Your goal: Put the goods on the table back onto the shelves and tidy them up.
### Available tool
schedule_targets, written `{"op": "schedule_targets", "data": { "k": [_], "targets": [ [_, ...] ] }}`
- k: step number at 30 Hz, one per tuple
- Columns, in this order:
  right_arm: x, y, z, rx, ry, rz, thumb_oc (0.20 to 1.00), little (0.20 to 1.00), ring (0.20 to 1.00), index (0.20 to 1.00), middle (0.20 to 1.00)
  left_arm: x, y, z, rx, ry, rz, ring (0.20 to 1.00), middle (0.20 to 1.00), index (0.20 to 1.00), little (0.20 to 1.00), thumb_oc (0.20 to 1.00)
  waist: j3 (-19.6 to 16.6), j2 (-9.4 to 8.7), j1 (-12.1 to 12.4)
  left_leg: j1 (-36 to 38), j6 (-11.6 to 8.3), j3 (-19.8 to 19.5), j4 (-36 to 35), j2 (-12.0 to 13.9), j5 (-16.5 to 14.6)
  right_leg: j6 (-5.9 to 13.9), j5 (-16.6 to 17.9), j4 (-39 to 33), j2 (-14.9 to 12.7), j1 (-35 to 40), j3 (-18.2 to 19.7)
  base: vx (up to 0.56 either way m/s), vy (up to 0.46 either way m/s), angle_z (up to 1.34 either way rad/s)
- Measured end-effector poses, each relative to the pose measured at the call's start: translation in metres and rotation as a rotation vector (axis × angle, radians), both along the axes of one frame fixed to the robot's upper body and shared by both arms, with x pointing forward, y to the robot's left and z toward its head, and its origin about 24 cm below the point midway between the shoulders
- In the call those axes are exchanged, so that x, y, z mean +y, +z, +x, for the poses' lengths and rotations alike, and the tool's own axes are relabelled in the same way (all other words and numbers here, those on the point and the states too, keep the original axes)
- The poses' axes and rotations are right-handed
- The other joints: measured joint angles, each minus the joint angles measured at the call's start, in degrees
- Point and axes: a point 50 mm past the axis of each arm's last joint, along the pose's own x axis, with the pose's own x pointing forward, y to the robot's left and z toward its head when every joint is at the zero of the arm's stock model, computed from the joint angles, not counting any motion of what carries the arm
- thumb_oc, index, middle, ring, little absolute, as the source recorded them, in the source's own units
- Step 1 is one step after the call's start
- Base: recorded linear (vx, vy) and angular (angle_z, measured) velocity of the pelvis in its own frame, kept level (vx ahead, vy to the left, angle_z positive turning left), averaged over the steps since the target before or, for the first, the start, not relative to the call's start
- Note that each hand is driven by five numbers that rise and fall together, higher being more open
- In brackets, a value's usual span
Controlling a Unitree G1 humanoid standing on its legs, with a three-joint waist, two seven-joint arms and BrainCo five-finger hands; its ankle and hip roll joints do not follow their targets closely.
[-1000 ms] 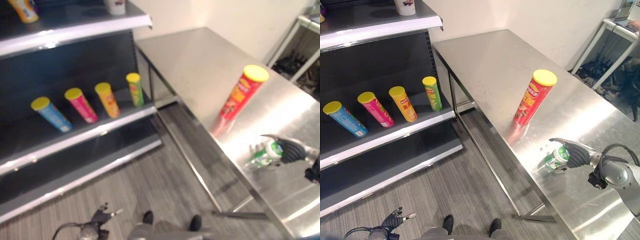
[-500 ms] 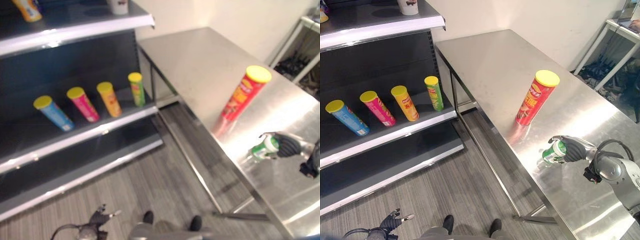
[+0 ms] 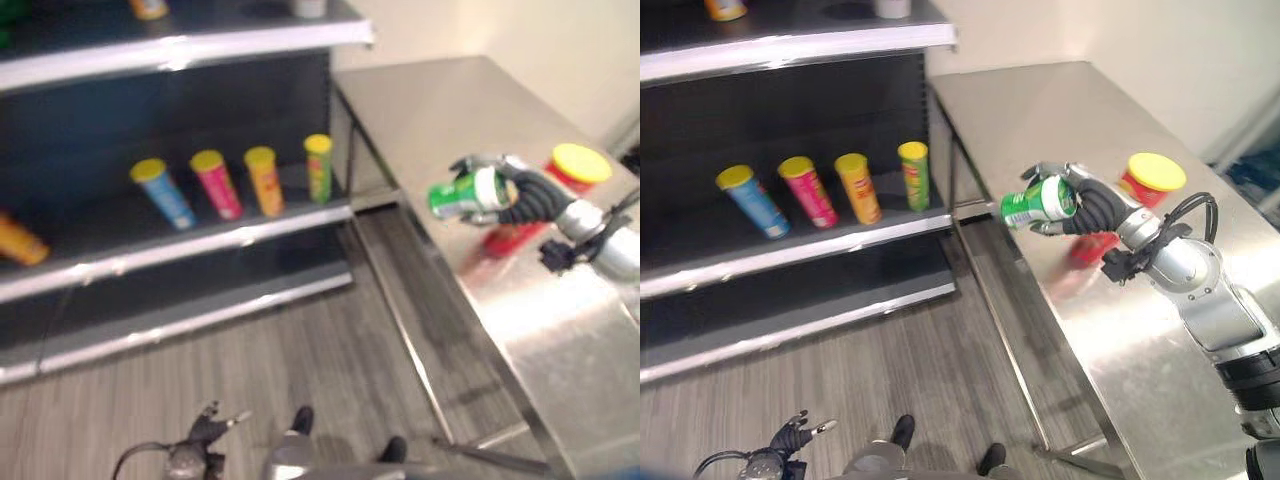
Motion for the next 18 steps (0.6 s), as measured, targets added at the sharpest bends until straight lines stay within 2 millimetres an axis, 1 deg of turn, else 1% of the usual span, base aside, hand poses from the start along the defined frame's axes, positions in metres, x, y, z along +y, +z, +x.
{"op": "schedule_targets", "data": {
  "k": [1,2,3,4,5,6,7,8,9,10,11,12,13,14,15,16,17,18],
  "targets": [
    [-0.002,0.000,0.003,-0.017,-0.025,0.008,0.200,0.200,0.200,0.200,0.200,-0.005,-0.003,-0.004,0.002,0.027,-0.023,1.000,1.000,1.000,1.000,1.000,0.45,0.84,1.71,-1.39,-0.38,-2.72,0.73,-0.43,0.47,-0.44,-0.82,0.02,0.98,0.66,-0.67,-0.10,0.014,1.22],
    [-0.007,-0.001,0.004,-0.022,-0.053,0.009,0.200,0.200,0.200,0.200,0.200,-0.010,-0.003,0.000,-0.008,0.031,-0.035,1.000,1.000,1.000,1.000,1.000,0.62,0.97,0.96,-2.41,-0.68,-4.13,1.79,-0.93,1.06,-1.22,-1.92,-0.20,1.38,1.11,-0.05,-0.10,0.093,1.49],
    [-0.010,-0.001,0.005,-0.022,-0.069,0.001,0.200,0.200,0.200,0.200,0.200,-0.013,-0.004,0.001,-0.012,0.031,-0.044,1.000,1.000,1.000,1.000,1.000,0.87,1.40,0.90,-2.72,-0.88,-4.19,1.62,-0.77,1.26,-1.92,-2.38,-0.35,1.59,1.71,-1.01,-0.10,0.138,1.38],
    [-0.011,0.001,0.007,-0.050,-0.089,-0.006,0.200,0.200,0.200,0.200,0.200,-0.014,-0.005,-0.002,-0.007,0.043,-0.052,1.000,1.000,1.000,1.000,1.000,1.21,1.57,1.77,-4.72,-0.99,-0.56,2.01,0.25,1.06,-3.09,-1.65,0.17,1.42,1.92,-3.50,0.00,0.154,1.07],
    [-0.012,0.003,0.009,-0.073,-0.108,-0.008,0.200,0.200,0.200,0.200,0.200,-0.014,-0.005,-0.003,-0.006,0.060,-0.057,1.000,1.000,1.000,1.000,1.000,1.59,1.27,2.13,-6.19,-0.69,4.51,3.50,1.62,0.09,-3.55,-1.40,-0.02,1.08,1.82,-4.78,0.03,0.191,0.78],
    [-0.013,0.003,0.011,-0.090,-0.122,0.002,0.200,0.200,0.200,0.200,0.200,-0.012,-0.006,-0.006,0.003,0.068,-0.052,1.000,1.000,1.000,1.000,1.000,1.85,0.62,2.84,-7.13,-0.73,7.80,4.18,2.91,-0.31,-3.99,-1.67,-0.21,0.39,1.69,-5.12,0.03,0.219,0.47],
    [-0.012,0.008,0.013,-0.137,-0.139,0.037,0.200,0.200,0.200,0.200,0.200,-0.007,-0.009,-0.019,0.046,0.090,-0.042,1.000,1.000,1.000,1.000,1.000,2.22,-0.81,3.68,-7.01,-2.02,10.04,4.07,6.71,0.08,-3.51,-1.33,0.19,-1.32,1.71,-4.99,0.02,0.273,0.30],
    [-0.014,0.009,0.013,-0.152,-0.151,0.040,0.200,0.200,0.200,0.200,0.200,-0.006,-0.010,-0.025,0.061,0.097,-0.038,1.000,1.000,1.000,1.000,1.000,2.29,-0.75,3.20,-6.21,-2.46,10.13,3.71,9.04,0.35,-3.04,-1.04,0.19,-2.06,2.40,-5.05,0.01,0.316,0.21],
    [-0.016,0.010,0.014,-0.156,-0.163,0.046,0.200,0.200,0.200,0.200,0.200,-0.006,-0.011,-0.028,0.070,0.100,-0.036,1.000,1.000,1.000,1.000,1.000,2.27,-0.62,2.72,-5.28,-3.00,9.86,3.09,10.44,0.70,-2.73,-0.94,0.20,-2.65,3.04,-4.92,0.01,0.373,0.19],
    [-0.018,0.010,0.013,-0.160,-0.175,0.051,0.200,0.200,0.200,0.200,0.200,-0.006,-0.011,-0.029,0.073,0.103,-0.034,1.000,1.000,1.000,1.000,1.000,2.27,-0.62,2.51,-4.81,-3.22,10.40,2.71,12.24,0.72,-2.18,-0.60,0.20,-3.55,3.56,-4.64,0.05,0.446,0.15],
    [-0.023,0.017,0.012,-0.200,-0.202,0.072,0.200,0.200,0.200,0.200,0.200,-0.005,-0.010,-0.027,0.066,0.102,-0.029,1.000,1.000,1.000,1.000,1.000,2.27,-0.64,1.67,-5.13,-4.41,12.64,2.24,15.41,0.85,-1.14,0.03,0.20,-4.88,3.71,-4.42,0.13,0.630,0.09],
    [-0.027,0.023,0.010,-0.229,-0.220,0.087,0.200,0.200,0.200,0.200,0.200,-0.005,-0.009,-0.025,0.060,0.102,-0.030,1.000,1.000,1.000,1.000,1.000,2.04,0.08,0.99,-4.97,-5.03,13.15,2.09,16.40,1.39,0.05,0.50,0.19,-5.81,4.07,-4.25,0.11,0.499,0.20],
    [-0.038,0.029,0.005,-0.256,-0.257,0.080,0.200,0.200,0.200,0.200,0.200,-0.008,-0.009,-0.018,0.047,0.088,-0.035,1.000,1.000,1.000,1.000,1.000,1.87,1.23,-0.35,-4.45,-5.54,13.18,2.37,16.85,1.88,2.06,1.38,0.19,-7.25,5.39,-4.53,0.09,0.525,0.36],
    [-0.050,0.031,-0.003,-0.278,-0.305,0.068,0.200,0.200,0.200,0.200,0.200,-0.013,-0.010,-0.017,0.042,0.088,-0.045,1.000,1.000,1.000,1.000,1.000,1.59,2.69,-0.79,-3.80,-7.36,13.62,3.07,15.91,1.76,2.96,1.52,0.41,-8.45,7.24,-4.61,0.02,0.564,0.64],
    [-0.055,0.019,0.000,-0.266,-0.342,0.161,0.200,0.200,0.200,0.200,0.200,0.001,-0.004,-0.012,0.026,0.094,-0.008,1.000,1.000,1.000,1.000,1.000,1.80,-1.34,-2.46,-2.97,-7.12,14.21,2.46,11.81,2.57,2.94,1.82,1.58,-12.75,7.78,-6.29,0.02,0.566,0.43],
    [-0.060,0.011,-0.001,-0.247,-0.376,0.173,0.200,0.200,0.200,0.200,0.200,0.010,0.002,0.000,-0.003,0.081,0.021,1.000,1.000,1.000,1.000,1.000,1.66,-2.95,-1.97,-3.14,-5.89,14.99,3.55,9.13,1.35,3.20,4.82,3.68,-15.71,6.10,-5.73,0.00,0.515,0.19],
    [-0.060,0.010,-0.006,-0.247,-0.386,0.162,0.200,0.200,0.200,0.200,0.200,0.017,0.007,0.011,-0.018,0.058,0.041,1.000,1.000,1.000,1.000,1.000,1.85,-3.65,-1.38,-4.10,-4.06,16.24,5.93,6.51,0.02,2.89,8.12,5.58,-18.89,4.69,-5.50,-0.03,0.312,-0.01],
    [-0.057,0.012,-0.008,-0.264,-0.374,0.173,0.200,0.200,0.200,0.200,0.200,0.020,0.011,0.017,-0.033,0.060,0.052,1.000,1.000,1.000,1.000,1.000,1.72,-3.54,-1.83,-3.59,-2.35,16.11,6.69,4.39,-0.98,1.81,10.69,8.56,-21.48,4.08,-6.01,-0.05,0.462,-0.03]
  ]
}}
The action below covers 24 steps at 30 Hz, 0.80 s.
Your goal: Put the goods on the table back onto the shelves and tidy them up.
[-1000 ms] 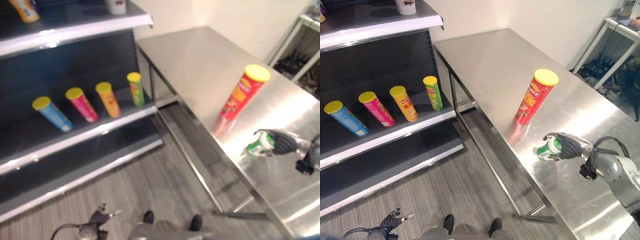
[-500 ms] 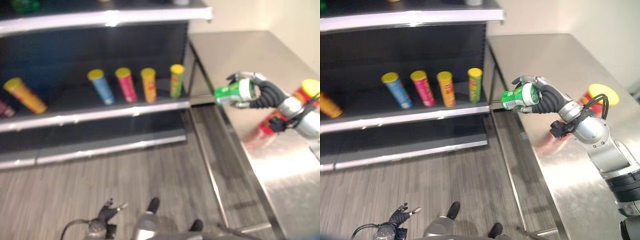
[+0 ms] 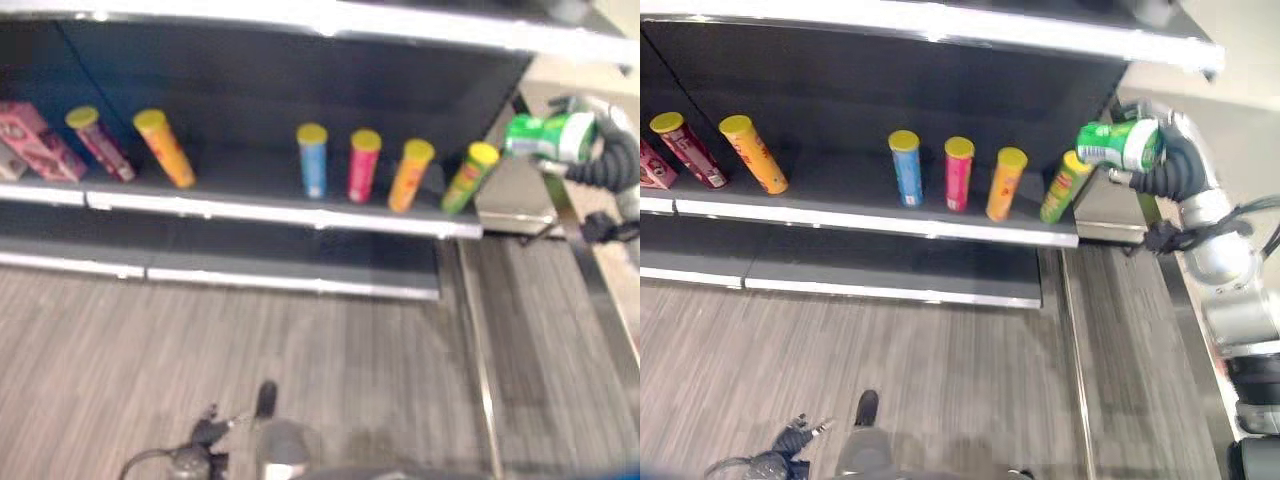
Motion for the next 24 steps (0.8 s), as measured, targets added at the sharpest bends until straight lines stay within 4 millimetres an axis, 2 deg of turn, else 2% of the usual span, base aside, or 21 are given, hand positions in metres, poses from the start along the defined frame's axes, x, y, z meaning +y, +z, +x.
{"op": "schedule_targets", "data": {
  "k": [1,2,3,4,5,6,7,8,9,10,11,12,13,14,15,16,19,21,24],
  "targets": [
    [0.003,0.003,-0.001,-0.013,0.009,-0.003,0.200,0.200,0.200,0.200,0.200,0.008,0.008,0.008,-0.029,-0.023,0.033,1.000,1.000,1.000,1.000,1.000,-0.43,0.86,0.02,0.89,2.54,1.26,0.10,-2.63,-1.00,0.38,5.25,2.48,-2.64,-2.20,0.80,-0.07,0.458,-0.05],
    [0.005,0.006,-0.002,-0.029,0.013,-0.011,0.200,0.200,0.200,0.200,0.200,0.009,0.011,0.011,-0.047,-0.034,0.042,1.000,1.000,1.000,1.000,1.000,-0.53,1.15,0.28,1.31,3.56,1.71,-0.14,-3.55,-1.13,1.55,7.49,3.81,-4.97,-2.84,1.37,-0.05,0.434,-0.07],
    [0.004,0.009,-0.003,-0.040,0.007,-0.016,0.200,0.200,0.200,0.200,0.200,0.015,0.016,0.015,-0.064,-0.034,0.062,1.000,1.000,1.000,1.000,1.000,-0.55,1.95,-0.35,2.06,5.13,1.59,-0.82,-5.03,-1.34,3.67,4.15,5.80,-5.57,-3.96,2.38,-0.05,0.394,0.01],
    [0.002,0.011,-0.003,-0.044,0.000,-0.028,0.200,0.200,0.200,0.200,0.200,0.020,0.019,0.017,-0.069,-0.038,0.079,1.000,1.000,1.000,1.000,1.000,-0.62,2.50,-0.22,2.09,6.09,1.47,-0.74,-5.77,-1.65,3.31,2.85,5.77,-4.34,-4.49,3.57,-0.03,0.322,0.13],
    [0.001,0.015,-0.003,-0.053,-0.006,-0.037,0.200,0.200,0.200,0.200,0.200,0.024,0.022,0.018,-0.071,-0.040,0.093,1.000,1.000,1.000,1.000,1.000,-0.69,2.52,-0.22,2.13,6.54,1.55,-0.82,-7.08,-1.66,1.99,5.91,5.89,-3.41,-4.67,3.59,0.00,0.280,0.18],
    [-0.004,0.024,-0.007,-0.077,-0.029,-0.056,0.200,0.200,0.200,0.200,0.200,0.022,0.019,0.015,-0.058,-0.042,0.083,1.000,1.000,1.000,1.000,1.000,-1.19,3.29,-1.14,2.44,7.79,1.26,-1.06,-8.86,-1.75,-0.36,9.17,6.94,-4.86,-5.16,6.93,0.03,0.209,0.36],
    [-0.007,0.027,-0.008,-0.086,-0.040,-0.056,0.200,0.200,0.200,0.200,0.200,0.020,0.018,0.014,-0.050,-0.048,0.082,1.000,1.000,1.000,1.000,1.000,-1.37,4.06,-2.30,2.90,8.58,0.36,-1.87,-8.36,-1.59,2.68,6.08,8.16,-4.88,-6.29,9.60,0.03,0.161,0.24],
    [-0.009,0.030,-0.008,-0.091,-0.042,-0.050,0.200,0.200,0.200,0.200,0.200,0.018,0.017,0.015,-0.049,-0.052,0.080,1.000,1.000,1.000,1.000,1.000,-1.21,4.76,-2.15,3.55,9.09,0.26,-2.69,-7.95,-1.30,5.61,0.61,9.19,-3.63,-7.38,10.94,0.02,0.122,0.04],
    [-0.012,0.038,-0.011,-0.094,-0.047,-0.075,0.200,0.200,0.200,0.200,0.200,0.016,0.014,0.010,-0.033,-0.051,0.072,1.000,1.000,1.000,1.000,1.000,-1.25,5.90,-2.38,4.86,9.47,-0.10,-4.03,-6.59,-1.13,6.12,-7.23,8.49,1.73,-9.24,12.65,0.00,0.077,-0.17],
    [-0.016,0.044,-0.010,-0.094,-0.056,-0.104,0.200,0.200,0.200,0.200,0.200,0.015,0.013,0.008,-0.023,-0.052,0.065,1.000,1.000,1.000,1.000,1.000,-1.20,5.96,-2.58,5.62,9.76,0.31,-4.71,-5.97,-1.08,5.20,-9.87,7.93,4.86,-10.34,13.27,0.00,0.070,-0.11],
    [-0.023,0.052,-0.011,-0.102,-0.085,-0.126,0.200,0.200,0.200,0.200,0.200,0.015,0.011,0.003,-0.009,-0.052,0.060,1.000,1.000,1.000,1.000,1.000,-1.54,5.08,-2.63,6.55,9.00,0.80,-5.41,-5.88,-0.43,4.73,-10.14,4.49,8.99,-10.63,12.87,0.00,0.000,0.00],
    [-0.026,0.058,-0.010,-0.124,-0.104,-0.120,0.200,0.200,0.200,0.200,0.200,0.016,0.011,0.002,-0.006,-0.052,0.062,1.000,1.000,1.000,1.000,1.000,-1.79,3.81,-2.98,7.06,9.07,0.55,-5.56,-6.43,-0.48,4.37,-10.07,1.66,11.19,-11.15,12.58,0.05,0.033,0.05],
    [-0.031,0.068,-0.009,-0.148,-0.131,-0.125,0.200,0.200,0.200,0.200,0.200,0.016,0.011,0.002,-0.004,-0.053,0.062,1.000,1.000,1.000,1.000,1.000,-1.98,2.71,-3.33,6.92,9.27,0.34,-5.75,-6.73,-0.98,1.75,-9.63,-0.70,13.55,-12.02,13.09,0.05,0.007,0.22],
    [-0.036,0.075,-0.010,-0.164,-0.154,-0.133,0.200,0.200,0.200,0.200,0.200,0.011,0.008,0.003,-0.001,-0.054,0.051,1.000,1.000,1.000,1.000,1.000,-2.02,2.97,-4.10,6.81,8.86,-0.92,-5.83,-6.54,-1.10,0.62,-9.75,-1.47,14.34,-11.03,14.66,0.04,0.005,0.29],
    [-0.043,0.084,-0.010,-0.179,-0.182,-0.127,0.200,0.200,0.200,0.200,0.200,0.007,0.008,0.005,-0.007,-0.065,0.039,1.000,1.000,1.000,1.000,1.000,-2.16,2.68,-4.30,6.87,8.39,-1.59,-6.01,-6.48,-0.80,0.80,-9.26,-3.29,15.58,-9.93,16.21,0.06,-0.021,0.12],
    [-0.056,0.104,-0.011,-0.210,-0.244,-0.112,0.200,0.200,0.200,0.200,0.200,0.001,0.004,0.003,0.006,-0.086,0.026,1.000,1.000,1.000,1.000,1.000,-2.08,2.60,-3.65,7.02,6.79,-1.06,-6.19,-5.32,-0.49,0.33,-8.20,-5.35,16.97,-9.30,16.50,0.09,-0.050,-0.11],
    [-0.058,0.118,-0.014,-0.253,-0.244,-0.080,0.200,0.200,0.200,0.200,0.200,-0.001,0.001,-0.005,0.027,-0.084,0.014,1.000,1.000,1.000,1.000,1.000,-2.03,2.13,-3.60,8.06,5.63,-0.97,-6.61,-4.28,-0.51,-0.60,-7.09,-8.30,18.39,-7.14,15.63,0.09,-0.072,-0.08],
    [-0.063,0.127,-0.011,-0.217,-0.283,-0.125,0.200,0.200,0.200,0.200,0.200,-0.001,0.001,-0.004,0.023,-0.087,0.009,1.000,1.000,1.000,1.000,1.000,-1.99,1.98,-3.38,8.42,5.26,-1.35,-6.62,-3.78,-0.67,-0.91,-6.93,-8.54,18.92,-6.37,15.51,0.08,-0.079,0.08],
    [-0.067,0.142,0.000,-0.171,-0.329,-0.153,0.200,0.200,0.200,0.200,0.200,0.000,0.002,-0.001,0.017,-0.088,0.012,1.000,1.000,1.000,1.000,1.000,-2.13,1.17,-3.03,8.42,5.06,-1.77,-6.62,-3.52,-0.65,-0.97,-6.91,-8.55,19.16,-6.01,14.93,0.08,-0.078,0.11]
  ]
}}
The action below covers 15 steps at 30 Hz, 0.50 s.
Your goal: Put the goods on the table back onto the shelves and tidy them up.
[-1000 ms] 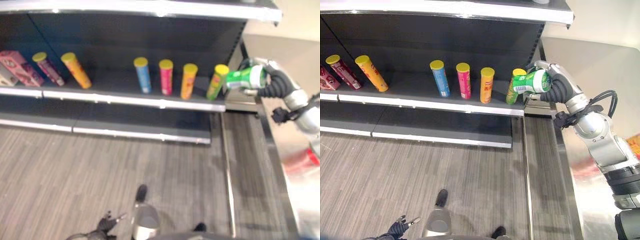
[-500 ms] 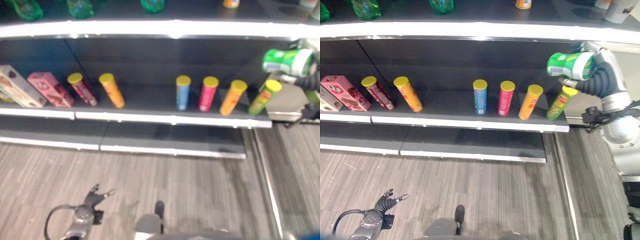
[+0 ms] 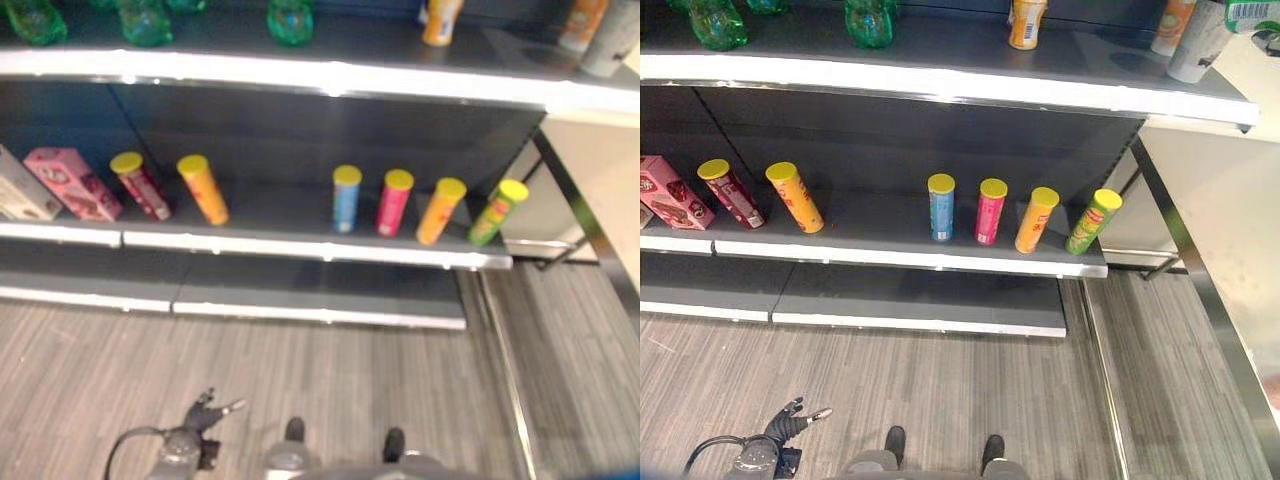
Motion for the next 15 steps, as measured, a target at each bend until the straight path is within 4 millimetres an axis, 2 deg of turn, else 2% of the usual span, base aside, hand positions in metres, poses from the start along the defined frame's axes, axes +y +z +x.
{"op": "schedule_targets", "data": {
  "k": [6,7,13,14,15],
  "targets": [
    [0.010,0.004,0.033,0.202,-0.030,-0.060,0.200,0.200,0.200,0.200,0.200,0.005,0.001,-0.001,0.002,0.003,0.009,1.000,1.000,1.000,1.000,1.000,-1.69,-2.85,1.73,-0.86,-0.17,-1.52,0.04,-0.18,0.06,-0.24,-0.37,0.00,-0.36,0.43,-2.24,0.08,-0.064,0.17],
    [0.007,0.004,0.033,0.212,-0.046,-0.057,0.200,0.200,0.200,0.200,0.200,0.006,0.003,0.001,-0.004,0.002,0.013,1.000,1.000,1.000,1.000,1.000,-1.92,-3.25,2.15,-1.26,-0.30,-1.96,0.02,-0.20,0.16,-0.19,-0.47,-0.01,-0.37,0.26,-2.62,0.08,-0.063,0.23],
    [-0.003,-0.005,0.047,0.304,-0.104,0.000,0.200,0.200,0.200,0.200,0.200,0.016,-0.002,-0.020,0.057,0.046,0.022,1.000,1.000,1.000,1.000,1.000,-2.56,-3.97,5.04,-2.95,-0.97,-4.73,0.53,-0.30,0.56,-0.42,-1.28,0.03,-0.20,0.37,-5.12,0.07,-0.117,0.25],
    [-0.003,-0.007,0.048,0.323,-0.111,-0.003,0.200,0.200,0.200,0.200,0.200,0.019,-0.001,-0.023,0.066,0.048,0.029,1.000,1.000,1.000,1.000,1.000,-2.51,-3.93,5.14,-4.71,-1.81,-5.41,2.73,-0.30,0.03,-0.42,-2.00,0.03,0.10,0.15,-5.70,-0.04,-0.127,0.42],
    [-0.003,-0.006,0.048,0.334,-0.121,-0.015,0.200,0.200,0.200,0.200,0.200,0.022,0.001,-0.018,0.056,0.043,0.034,1.000,1.000,1.000,1.000,1.000,-2.16,-4.12,4.79,-7.04,-2.59,-6.36,6.04,-0.69,-0.50,-1.29,-2.67,0.11,0.41,-0.10,-5.26,-0.05,-0.084,0.53]
  ]
}}
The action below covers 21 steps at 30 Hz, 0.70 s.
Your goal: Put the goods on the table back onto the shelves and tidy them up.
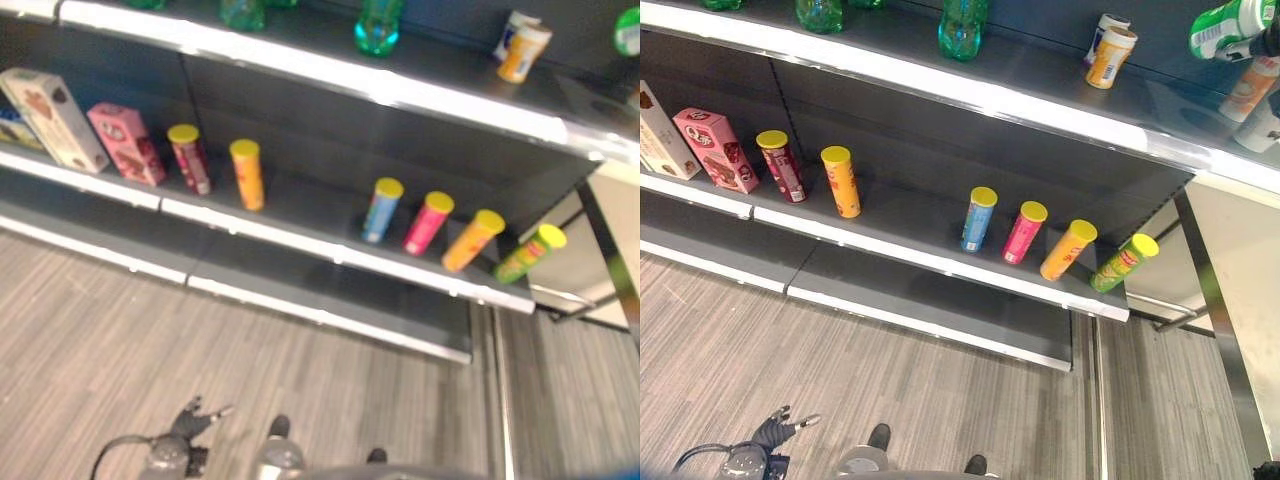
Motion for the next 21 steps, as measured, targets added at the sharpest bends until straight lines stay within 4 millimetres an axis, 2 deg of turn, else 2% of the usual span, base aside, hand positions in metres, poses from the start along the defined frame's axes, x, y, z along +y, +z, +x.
{"op": "schedule_targets", "data": {
  "k": [1,2,3,5,7,8,9,11,12,13,15,16,18,19,20,21],
  "targets": [
    [0.000,0.004,-0.001,-0.004,-0.001,-0.002,0.200,0.200,0.200,0.200,0.200,0.001,0.001,0.003,-0.005,-0.003,0.001,1.000,1.000,1.000,1.000,1.000,0.45,0.24,0.36,-1.96,-0.22,-0.01,2.95,-0.42,-0.15,-0.30,0.16,0.06,0.18,-0.02,-0.87,0.01,-0.011,0.45],
    [0.004,0.011,-0.002,-0.022,0.011,-0.011,0.200,0.200,0.200,0.200,0.200,0.000,0.002,0.008,-0.020,-0.010,-0.001,1.000,1.000,1.000,1.000,1.000,1.19,1.28,1.56,-2.48,-0.40,-0.09,4.38,0.13,-0.26,-0.70,0.00,0.04,0.55,0.36,-1.26,0.16,0.057,0.33],
    [0.006,0.013,-0.002,-0.027,0.017,-0.014,0.200,0.200,0.200,0.200,0.200,0.000,0.002,0.007,-0.017,-0.009,-0.002,1.000,1.000,1.000,1.000,1.000,1.46,1.78,1.65,-2.72,-0.50,-0.08,4.57,0.55,-0.28,-1.21,-0.35,0.11,0.87,0.54,-1.59,0.20,0.102,0.30],
    [0.004,0.017,-0.011,-0.024,0.010,-0.054,0.200,0.200,0.200,0.200,0.200,-0.001,0.004,0.014,-0.029,-0.023,-0.002,1.000,1.000,1.000,1.000,1.000,3.16,1.31,1.10,-8.08,-2.30,0.76,9.95,0.09,-2.87,-1.77,-0.80,-0.48,0.63,0.11,-0.26,0.18,0.174,0.16],
    [0.012,0.016,-0.013,-0.024,0.057,-0.073,0.200,0.200,0.200,0.200,0.200,-0.003,0.001,0.007,-0.009,-0.018,-0.014,1.000,1.000,1.000,1.000,1.000,3.21,1.06,1.09,-7.39,-2.13,0.79,0.39,0.57,-2.46,-1.78,-0.80,-0.47,0.55,-2.31,2.94,0.16,0.244,-0.54],
    [0.017,0.014,-0.012,-0.040,0.095,-0.050,0.200,0.200,0.200,0.200,0.200,-0.005,-0.002,0.003,0.007,-0.008,-0.023,1.000,1.000,1.000,1.000,1.000,3.18,1.25,1.16,-6.93,-2.04,0.81,-0.18,0.71,-2.50,-1.81,-0.78,-0.47,0.40,-2.64,4.77,0.15,0.374,-0.84],
    [0.020,0.005,-0.011,-0.021,0.119,-0.045,0.200,0.200,0.200,0.200,0.200,-0.010,-0.004,0.004,0.009,-0.010,-0.037,1.000,1.000,1.000,1.000,1.000,3.04,1.67,-0.21,-5.52,0.14,1.68,-0.53,-0.38,-0.76,-1.80,-0.75,-0.44,-0.77,-2.24,5.56,0.11,0.293,-0.86],
    [0.021,-0.001,-0.009,0.006,0.124,-0.051,0.200,0.200,0.200,0.200,0.200,-0.011,-0.002,0.010,-0.015,-0.020,-0.037,1.000,1.000,1.000,1.000,1.000,2.97,1.77,-0.70,-3.47,2.72,4.49,-0.81,-2.49,0.38,-1.60,-1.14,1.24,-4.01,-3.14,6.66,0.06,0.200,-0.85],
    [0.021,-0.001,-0.009,0.005,0.125,-0.050,0.200,0.200,0.200,0.200,0.200,-0.011,-0.001,0.011,-0.024,-0.022,-0.036,1.000,1.000,1.000,1.000,1.000,2.60,2.73,-0.87,-2.99,4.46,6.01,-1.28,-2.78,1.33,-0.37,-0.86,2.87,-4.94,-2.99,5.90,0.06,0.166,-0.72],
    [0.020,-0.003,-0.009,0.013,0.123,-0.050,0.200,0.200,0.200,0.200,0.200,-0.003,0.008,0.019,-0.064,-0.033,-0.010,1.000,1.000,1.000,1.000,1.000,2.40,2.33,-2.82,-1.85,6.04,7.10,-1.39,-4.75,0.67,2.88,0.95,7.09,-7.27,-3.16,6.05,0.04,0.092,-0.48],
    [0.018,-0.010,-0.009,0.030,0.122,-0.041,0.200,0.200,0.200,0.200,0.200,0.004,0.015,0.029,-0.093,-0.044,0.015,1.000,1.000,1.000,1.000,1.000,2.43,3.13,-3.70,0.67,7.25,7.98,-3.61,-4.75,1.78,4.10,0.76,12.10,-8.31,-5.10,5.91,0.01,0.001,-0.25],
    [0.014,-0.019,-0.008,0.070,0.107,-0.041,0.200,0.200,0.200,0.200,0.200,0.015,0.024,0.037,-0.121,-0.048,0.050,1.000,1.000,1.000,1.000,1.000,2.37,3.06,-4.39,2.37,7.77,7.85,-4.53,-4.75,1.96,5.35,-0.25,13.60,-8.54,-5.49,5.96,0.01,-0.045,-0.12],
    [0.012,-0.018,-0.009,0.097,0.091,-0.078,0.200,0.200,0.200,0.200,0.200,0.023,0.032,0.045,-0.132,-0.071,0.083,1.000,1.000,1.000,1.000,1.000,2.18,2.73,-4.80,2.98,7.38,8.15,-5.95,-4.56,1.94,5.46,-0.66,10.62,-7.93,-5.99,5.08,0.03,-0.070,-0.03],
    [0.012,-0.014,-0.011,0.107,0.078,-0.109,0.200,0.200,0.200,0.200,0.200,0.028,0.036,0.050,-0.128,-0.083,0.103,1.000,1.000,1.000,1.000,1.000,2.24,2.34,-5.15,2.79,7.35,7.86,-6.01,-4.55,1.93,6.01,-0.36,6.90,-7.21,-5.49,4.30,0.15,-0.060,0.08],
    [0.012,-0.010,-0.013,0.101,0.077,-0.109,0.200,0.200,0.200,0.200,0.200,0.031,0.040,0.052,-0.149,-0.074,0.105,1.000,1.000,1.000,1.000,1.000,2.01,1.55,-5.57,2.94,7.60,7.90,-6.00,-4.87,2.04,6.43,0.77,3.08,-6.70,-5.00,4.42,0.20,-0.041,0.21],
    [0.014,-0.009,-0.011,0.102,0.091,-0.099,0.200,0.200,0.200,0.200,0.200,0.033,0.038,0.045,-0.140,-0.054,0.103,1.000,1.000,1.000,1.000,1.000,1.40,-0.37,-5.54,4.47,6.75,7.87,-6.03,-5.59,1.16,5.82,3.92,-0.44,-5.91,-2.98,4.76,0.17,-0.047,0.18]
  ]
}}
